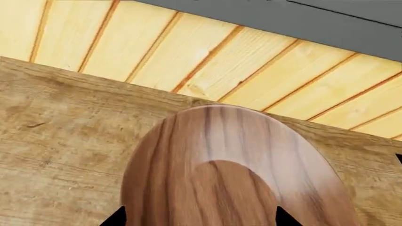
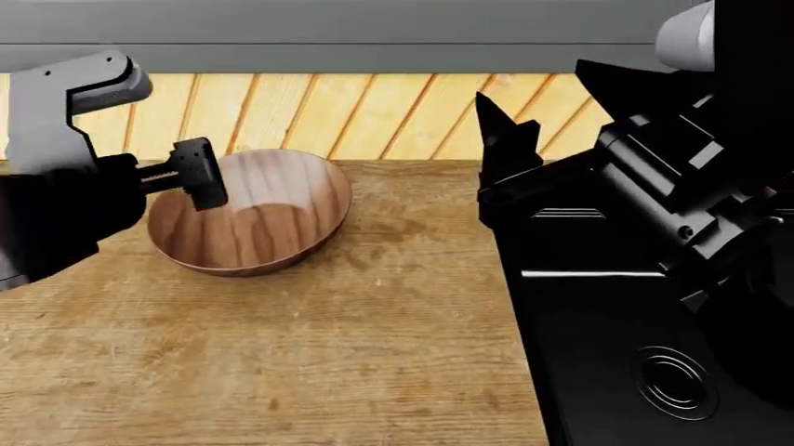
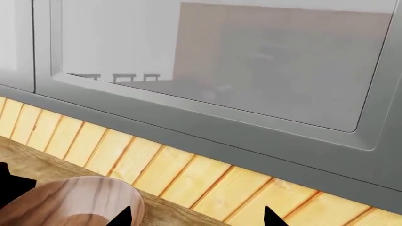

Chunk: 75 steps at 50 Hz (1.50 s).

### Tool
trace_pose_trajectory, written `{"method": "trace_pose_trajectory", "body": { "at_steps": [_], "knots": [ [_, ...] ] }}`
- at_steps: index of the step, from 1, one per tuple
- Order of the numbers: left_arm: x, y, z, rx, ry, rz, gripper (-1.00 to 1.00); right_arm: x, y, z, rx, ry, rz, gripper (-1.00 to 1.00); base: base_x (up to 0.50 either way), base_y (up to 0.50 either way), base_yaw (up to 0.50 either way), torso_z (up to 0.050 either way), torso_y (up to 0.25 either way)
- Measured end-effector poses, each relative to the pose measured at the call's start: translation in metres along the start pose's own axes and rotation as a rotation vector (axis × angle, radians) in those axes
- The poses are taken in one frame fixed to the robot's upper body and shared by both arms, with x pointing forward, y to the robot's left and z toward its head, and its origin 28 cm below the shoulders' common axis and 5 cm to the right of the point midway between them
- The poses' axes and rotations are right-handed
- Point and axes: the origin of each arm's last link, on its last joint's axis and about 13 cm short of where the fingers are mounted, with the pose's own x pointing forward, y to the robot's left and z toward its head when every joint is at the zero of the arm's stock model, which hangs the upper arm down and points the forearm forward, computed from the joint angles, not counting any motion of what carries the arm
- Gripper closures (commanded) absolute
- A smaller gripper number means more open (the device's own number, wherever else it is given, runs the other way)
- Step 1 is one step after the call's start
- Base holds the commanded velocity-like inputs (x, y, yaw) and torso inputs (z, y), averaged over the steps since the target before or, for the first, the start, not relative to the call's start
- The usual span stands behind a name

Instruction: Place the two vegetables and bowl onto the tray for setting up a vegetable dip station.

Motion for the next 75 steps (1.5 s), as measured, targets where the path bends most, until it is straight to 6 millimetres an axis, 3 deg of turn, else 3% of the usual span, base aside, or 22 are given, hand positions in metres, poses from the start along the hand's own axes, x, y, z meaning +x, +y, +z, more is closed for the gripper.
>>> {"method": "trace_pose_trajectory", "body": {
  "at_steps": [9, 28, 44, 45, 57, 75],
  "knots": [
    [0.026, 0.001, -0.011, -0.006, 0.057, 0.040, -1.00, 0.001, -0.001, -0.004, 0.009, 0.006, -0.002, -1.00, 0.00, 0.00, 0.00, 0.000, 0.000],
    [0.051, 0.007, -0.031, -0.009, 0.122, 0.102, -1.00, 0.001, -0.002, -0.008, 0.030, 0.008, -0.007, -1.00, 0.00, 0.00, 0.00, 0.000, 0.000],
    [0.105, -0.012, -0.037, -0.028, 0.159, 0.091, -1.00, 0.002, -0.004, -0.014, 0.042, 0.018, -0.007, -1.00, 0.00, 0.00, 0.00, 0.000, 0.000],
    [0.107, -0.013, -0.037, -0.030, 0.160, 0.090, 1.00, 0.003, -0.004, -0.014, 0.043, 0.018, -0.007, -1.00, 0.00, 0.00, 0.00, 0.000, 0.000],
    [0.112, -0.013, -0.036, -0.077, 0.135, 0.115, 1.00, 0.004, -0.005, -0.017, 0.051, 0.023, -0.009, -1.00, 0.00, 0.00, 0.00, 0.000, 0.000],
    [0.064, 0.000, -0.012, -0.197, 0.023, 0.007, 1.00, 0.002, -0.006, -0.014, 0.058, 0.011, -0.019, -1.00, 0.00, 0.00, 0.00, 0.000, 0.000]
  ]
}}
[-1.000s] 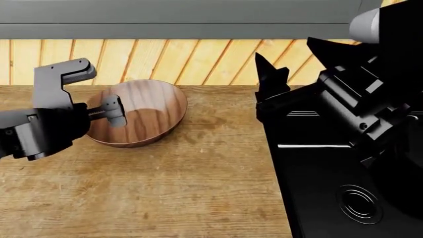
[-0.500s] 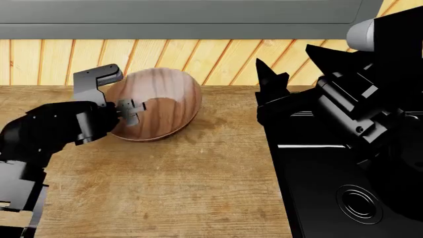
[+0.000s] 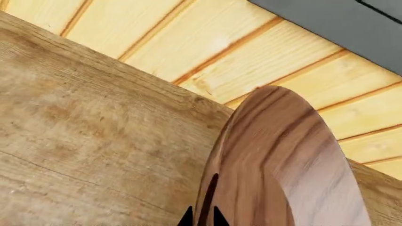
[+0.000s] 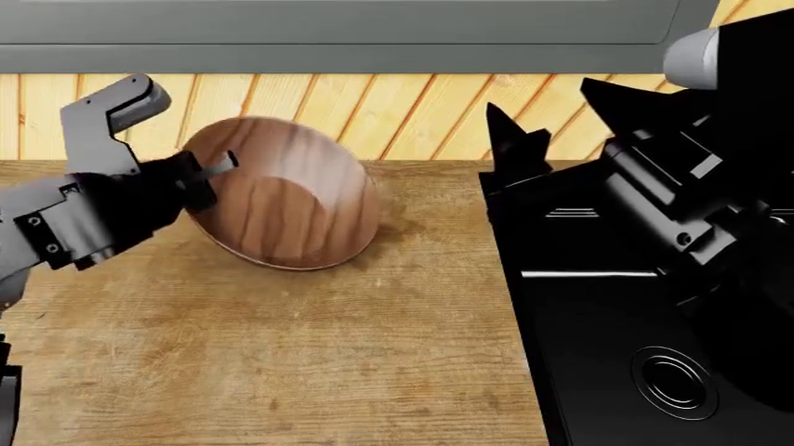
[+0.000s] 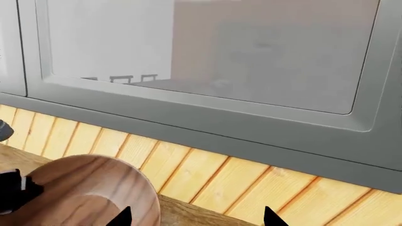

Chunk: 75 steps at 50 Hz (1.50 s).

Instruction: Place the two vegetables and bowl onto the tray for setting up a vegetable dip station.

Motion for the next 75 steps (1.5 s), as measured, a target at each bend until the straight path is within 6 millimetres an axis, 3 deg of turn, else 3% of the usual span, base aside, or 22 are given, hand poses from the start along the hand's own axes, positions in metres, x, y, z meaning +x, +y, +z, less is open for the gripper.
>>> {"method": "trace_pose_trajectory", "body": {
  "at_steps": [16, 33, 51, 75],
  "knots": [
    [-0.042, 0.007, -0.004, -0.044, -0.021, -0.087, 1.00, -0.008, 0.000, -0.002, -0.004, -0.042, -0.002, -1.00, -0.32, 0.10, 0.00, 0.000, 0.000],
    [-0.059, 0.006, -0.007, -0.062, -0.049, -0.159, 1.00, -0.015, 0.003, -0.003, -0.014, -0.101, -0.003, -1.00, -0.17, 0.06, 0.00, 0.000, 0.000],
    [-0.073, -0.008, -0.016, -0.074, -0.078, -0.257, 1.00, -0.031, 0.019, -0.036, -0.055, -0.209, -0.034, -1.00, 0.00, -0.49, 0.00, 0.000, 0.000],
    [-0.086, -0.013, -0.029, -0.080, -0.081, -0.309, 1.00, -0.054, 0.025, -0.031, -0.065, -0.314, -0.053, -1.00, 0.00, -0.50, 0.00, 0.000, 0.000]
  ]
}}
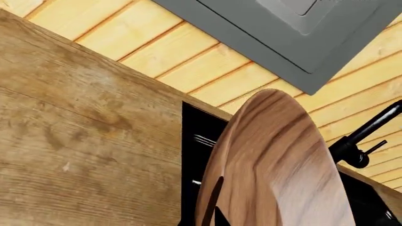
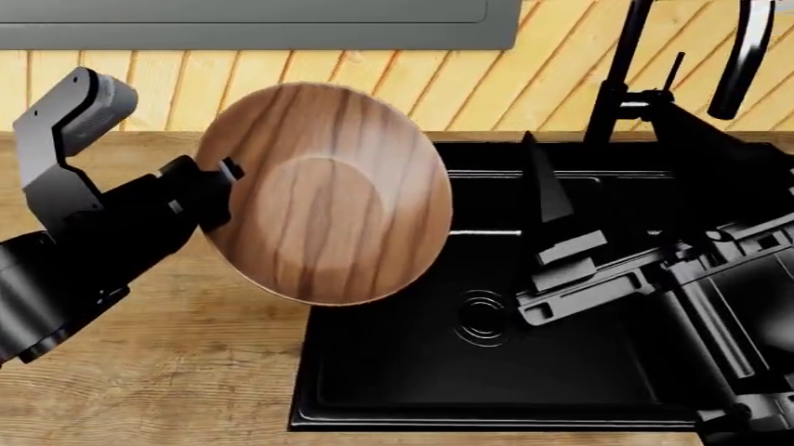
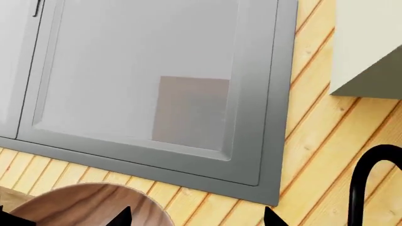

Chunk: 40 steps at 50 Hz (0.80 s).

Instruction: Place the two vegetables and bowl onto the tray for setting up a vegetable dip station.

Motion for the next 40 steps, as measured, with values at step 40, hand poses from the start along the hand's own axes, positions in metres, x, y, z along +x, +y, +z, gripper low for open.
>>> {"method": "trace_pose_trajectory", "body": {
  "at_steps": [40],
  "knots": [
    [0.004, 0.005, -0.015, 0.007, 0.050, -0.001, 1.00, -0.005, -0.004, 0.003, 0.003, -0.029, -0.016, -1.00, 0.00, -0.50, 0.00, 0.000, 0.000]
  ]
}}
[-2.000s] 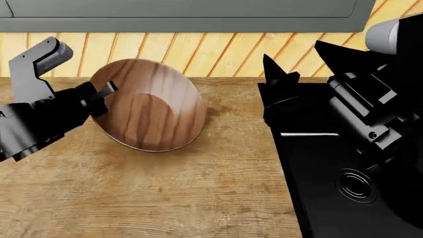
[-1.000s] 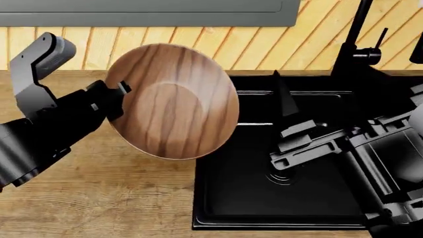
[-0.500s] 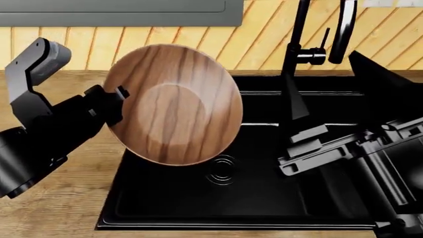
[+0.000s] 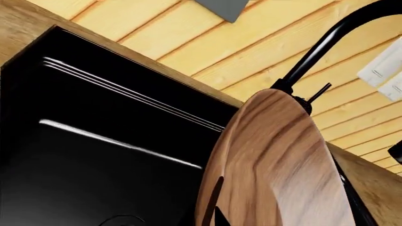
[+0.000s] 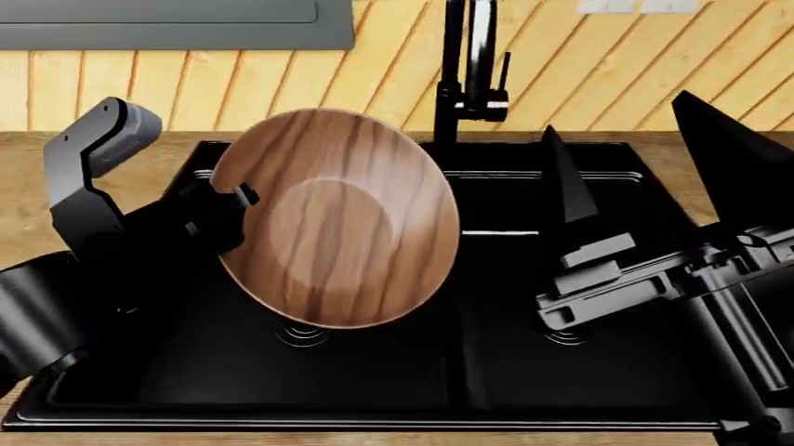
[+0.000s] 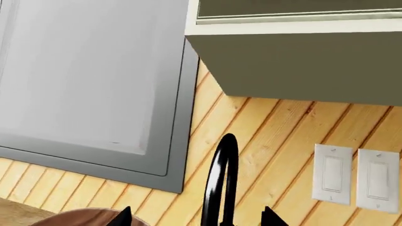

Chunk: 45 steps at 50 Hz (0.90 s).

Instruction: Place the two vegetables and bowl onto the tray for setting up a vegetable dip station.

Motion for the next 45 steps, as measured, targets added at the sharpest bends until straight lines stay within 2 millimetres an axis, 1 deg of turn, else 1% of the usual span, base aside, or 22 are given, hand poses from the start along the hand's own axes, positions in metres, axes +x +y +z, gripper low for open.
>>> {"method": "trace_pose_trajectory", "body": {
  "at_steps": [15, 45],
  "knots": [
    [0.004, 0.001, -0.005, 0.009, 0.022, -0.004, 1.00, -0.002, -0.001, 0.001, 0.000, -0.008, -0.004, -1.00, 0.00, -0.50, 0.00, 0.000, 0.000],
    [0.005, 0.000, -0.011, 0.016, 0.058, -0.032, 1.00, -0.004, -0.003, 0.003, -0.001, -0.018, -0.021, -1.00, 0.00, -0.50, 0.00, 0.000, 0.000]
  ]
}}
